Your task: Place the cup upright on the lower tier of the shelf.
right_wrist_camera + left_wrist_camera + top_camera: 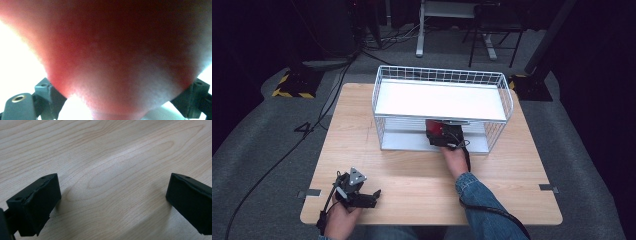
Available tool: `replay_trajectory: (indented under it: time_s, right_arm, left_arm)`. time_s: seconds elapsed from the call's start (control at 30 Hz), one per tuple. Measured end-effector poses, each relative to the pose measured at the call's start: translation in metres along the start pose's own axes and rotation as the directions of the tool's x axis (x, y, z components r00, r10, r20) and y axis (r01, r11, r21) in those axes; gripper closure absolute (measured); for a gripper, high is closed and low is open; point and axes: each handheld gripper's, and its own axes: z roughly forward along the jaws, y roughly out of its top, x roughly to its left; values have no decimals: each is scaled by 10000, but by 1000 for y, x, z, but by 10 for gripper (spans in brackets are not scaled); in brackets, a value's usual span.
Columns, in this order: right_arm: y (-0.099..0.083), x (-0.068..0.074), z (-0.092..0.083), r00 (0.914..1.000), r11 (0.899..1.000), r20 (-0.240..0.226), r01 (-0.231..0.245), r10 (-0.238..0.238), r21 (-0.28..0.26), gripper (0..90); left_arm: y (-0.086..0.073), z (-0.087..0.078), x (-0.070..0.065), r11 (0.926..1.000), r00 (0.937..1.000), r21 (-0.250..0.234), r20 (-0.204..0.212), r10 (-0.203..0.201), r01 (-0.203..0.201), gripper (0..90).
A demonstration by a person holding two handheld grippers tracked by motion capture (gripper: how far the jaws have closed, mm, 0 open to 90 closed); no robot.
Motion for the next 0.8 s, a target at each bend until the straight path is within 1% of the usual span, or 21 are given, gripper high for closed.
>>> replay_trajectory:
  time_s: [0.07,0.17,0.2,0.23,0.3,0.37,0.4,0.67,0.7,0.77,0.8]
  right_arm:
    - [0,-1,-2,10000,10000,-48,-27,27,-24,121]
    - [-1,-2,-7,10000,9999,-25,61,-61,-159,50]
    - [-1,-2,-9,10000,9999,-8,80,-80,-143,40]
    - [-2,-3,-11,9999,9997,-101,118,-120,-205,30]
    - [-3,-4,-16,9996,9993,16,277,-277,-234,0]
    - [-4,-4,-20,9993,9989,71,370,-368,-303,0]
    - [-4,-7,-26,9986,9978,92,523,-519,-399,0]
    - [-7,-15,-53,9979,9973,-365,512,-532,-525,0]
    - [-8,-15,-58,9981,9981,-429,418,-437,-448,0]
    - [-9,-17,-65,9969,9985,-626,451,-470,-319,0]
    - [-10,-18,-68,9959,9981,-695,555,-573,-273,0]
  left_arm:
    - [0,0,0,10000,10000,11,-12,0,0,2]
    - [0,0,0,10000,10000,14,-12,-1,1,2]
    - [0,0,0,10000,10000,-1,0,-2,2,2]
    - [0,0,0,10000,10000,0,-1,3,-3,2]
    - [0,0,0,10000,10000,0,-4,2,-2,2]
    - [0,0,0,10000,10000,-1,-5,3,-3,2]
    - [0,0,0,10000,10000,-3,-15,-8,8,2]
    - [0,0,0,10000,10000,11,-56,18,-18,2]
    - [0,0,0,10000,10000,-12,-68,-6,6,2]
    - [0,0,0,10000,10000,9,-42,0,0,2]
    - [0,0,0,10000,10000,9,-40,-4,4,2]
